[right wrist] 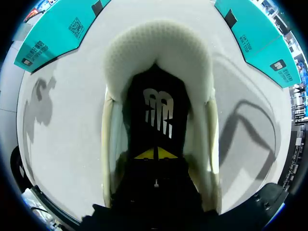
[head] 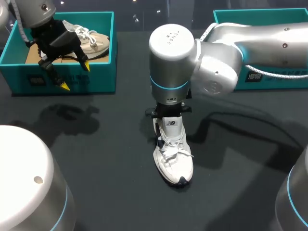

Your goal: Take the shoe out of the shoebox, open the shoe tongue, remove and reinsert the insole, then place the shoe into the shoebox

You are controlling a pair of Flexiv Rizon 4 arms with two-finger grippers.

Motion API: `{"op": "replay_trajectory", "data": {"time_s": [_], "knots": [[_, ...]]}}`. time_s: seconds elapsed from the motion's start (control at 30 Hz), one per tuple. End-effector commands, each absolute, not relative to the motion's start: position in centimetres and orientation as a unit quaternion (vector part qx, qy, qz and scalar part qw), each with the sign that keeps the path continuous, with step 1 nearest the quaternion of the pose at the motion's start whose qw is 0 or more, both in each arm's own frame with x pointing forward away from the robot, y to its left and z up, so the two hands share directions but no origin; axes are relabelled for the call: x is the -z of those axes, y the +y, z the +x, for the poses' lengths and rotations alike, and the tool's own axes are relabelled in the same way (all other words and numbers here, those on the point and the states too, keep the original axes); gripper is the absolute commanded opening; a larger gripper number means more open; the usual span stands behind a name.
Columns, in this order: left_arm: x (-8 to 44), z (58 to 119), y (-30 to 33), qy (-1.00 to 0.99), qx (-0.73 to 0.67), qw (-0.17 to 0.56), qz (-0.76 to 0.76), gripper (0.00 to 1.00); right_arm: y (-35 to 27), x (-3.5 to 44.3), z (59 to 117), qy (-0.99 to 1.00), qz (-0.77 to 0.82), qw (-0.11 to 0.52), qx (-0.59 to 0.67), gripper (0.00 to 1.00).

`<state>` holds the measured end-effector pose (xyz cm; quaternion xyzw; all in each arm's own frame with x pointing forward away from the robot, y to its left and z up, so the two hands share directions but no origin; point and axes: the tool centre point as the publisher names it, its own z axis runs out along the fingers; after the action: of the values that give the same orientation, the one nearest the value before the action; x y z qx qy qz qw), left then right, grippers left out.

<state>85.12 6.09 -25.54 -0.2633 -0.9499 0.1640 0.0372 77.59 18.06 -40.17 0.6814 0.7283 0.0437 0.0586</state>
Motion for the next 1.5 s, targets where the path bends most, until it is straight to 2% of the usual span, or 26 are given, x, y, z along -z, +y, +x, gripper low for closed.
{"op": "replay_trajectory", "data": {"time_s": [0.03, 0.23, 0.4, 0.7, 0.9, 1.17, 1.5], "knots": [[25.5, 85.1, 6.1, -0.95, -0.163, 0.037, -0.264, 1.0, 17.5, 38.7, 78.7, 0.731, 0.67, 0.102, -0.071, 0.0], [25.5, 85.1, 6.1, -0.95, -0.163, 0.037, -0.264, 1.0, 17.5, 37.2, 81.8, 0.742, 0.65, 0.132, -0.1, 0.0], [25.5, 85.1, 6.1, -0.95, -0.163, 0.037, -0.264, 1.0, 17.9, 38.0, 83.4, 0.747, 0.641, 0.144, -0.102, 0.0], [25.5, 85.1, 6.1, -0.95, -0.163, 0.037, -0.264, 1.0, 18.8, 45.8, 83.6, 0.756, 0.649, 0.048, -0.066, 0.0], [25.5, 85.1, 6.1, -0.95, -0.163, 0.037, -0.264, 1.0, 19.0, 47.8, 80.4, 0.747, 0.663, 0.002, -0.052, 0.0], [25.5, 85.1, 6.1, -0.95, -0.163, 0.037, -0.264, 1.0, 18.3, 46.4, 76.3, 0.733, 0.68, -0.011, -0.014, 0.0], [25.5, 85.1, 6.1, -0.95, -0.163, 0.037, -0.264, 1.0, 17.1, 39.7, 77.5, 0.736, 0.669, 0.066, -0.075, 0.0]]}}
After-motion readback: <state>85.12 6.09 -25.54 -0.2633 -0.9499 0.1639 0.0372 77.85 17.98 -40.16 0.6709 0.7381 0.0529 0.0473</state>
